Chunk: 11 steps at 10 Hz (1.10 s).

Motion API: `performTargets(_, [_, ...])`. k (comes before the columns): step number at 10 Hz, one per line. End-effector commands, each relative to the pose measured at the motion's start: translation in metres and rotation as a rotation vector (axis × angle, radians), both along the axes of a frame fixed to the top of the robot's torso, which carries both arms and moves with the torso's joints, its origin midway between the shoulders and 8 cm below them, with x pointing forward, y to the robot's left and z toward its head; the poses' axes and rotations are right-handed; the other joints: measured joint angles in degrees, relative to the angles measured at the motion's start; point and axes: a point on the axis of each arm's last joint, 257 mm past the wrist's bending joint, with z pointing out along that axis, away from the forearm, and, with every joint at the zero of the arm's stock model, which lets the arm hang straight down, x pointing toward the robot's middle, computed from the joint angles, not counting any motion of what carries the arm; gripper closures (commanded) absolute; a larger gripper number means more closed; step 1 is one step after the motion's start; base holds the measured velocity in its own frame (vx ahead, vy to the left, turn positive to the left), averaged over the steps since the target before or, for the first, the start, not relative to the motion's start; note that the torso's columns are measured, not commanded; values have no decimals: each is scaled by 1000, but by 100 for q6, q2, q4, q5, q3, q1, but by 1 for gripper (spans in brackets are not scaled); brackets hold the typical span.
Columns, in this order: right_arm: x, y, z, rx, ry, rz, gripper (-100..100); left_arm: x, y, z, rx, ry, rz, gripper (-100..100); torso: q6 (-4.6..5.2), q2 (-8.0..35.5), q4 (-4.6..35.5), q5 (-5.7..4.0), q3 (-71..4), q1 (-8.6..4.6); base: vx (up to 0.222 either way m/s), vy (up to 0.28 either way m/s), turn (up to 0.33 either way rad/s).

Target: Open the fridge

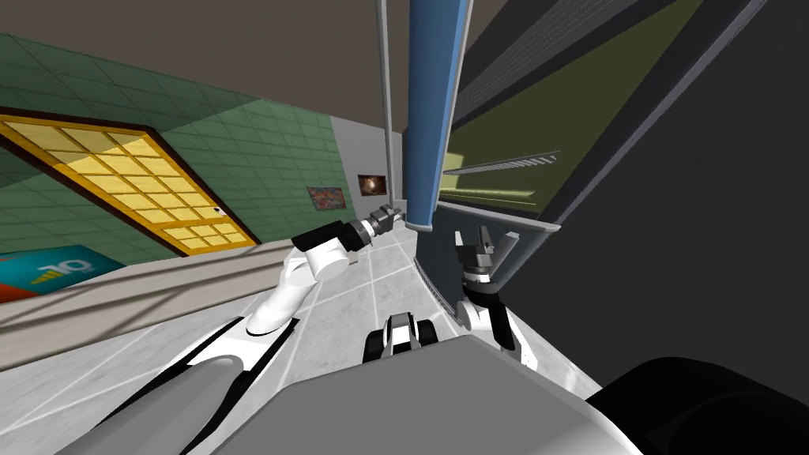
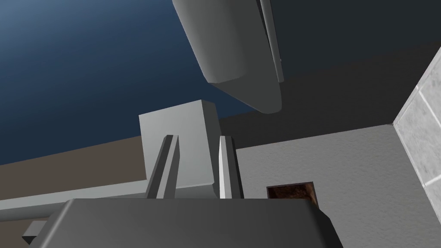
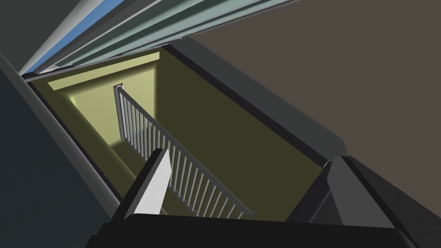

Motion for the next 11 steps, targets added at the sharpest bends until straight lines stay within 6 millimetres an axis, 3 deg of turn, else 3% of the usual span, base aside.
performTargets(1, [0, 0, 0, 0, 0, 0, 0, -16, -6, 20, -29, -41, -43, 100, 3, -3, -6, -4, -4, -19, 126, 245, -60])
performTargets(4, [0, 0, 0, 0, 0, 0, 0, -29, -12, 22, -32, -42, -75, 100, -8, 11, 2, 8, 7, 18, 146, 199, -34])
performTargets(7, [0, 0, 0, 0, 0, 0, 0, -55, -24, 24, -37, -43, -140, 100, -9, 28, 11, 8, 13, 9, 152, 216, -45])
performTargets(9, [0, 0, 0, 0, 0, 0, 0, -55, -24, 24, -37, -43, -140, 100, -14, 47, 14, 11, 28, 15, 126, 174, -24])
performTargets(10, [0, 0, 0, 0, 0, 0, 0, -54, -28, 7, -13, -5, -141, 100, -13, 61, 13, 4, 39, -12, 22, 55, 31])
performTargets(11, [0, 0, 0, 1, 0, 0, 0, -68, -33, 10, -17, -11, -174, 100, -20, 79, -8, -1, 64, -12, 100, 125, -41])
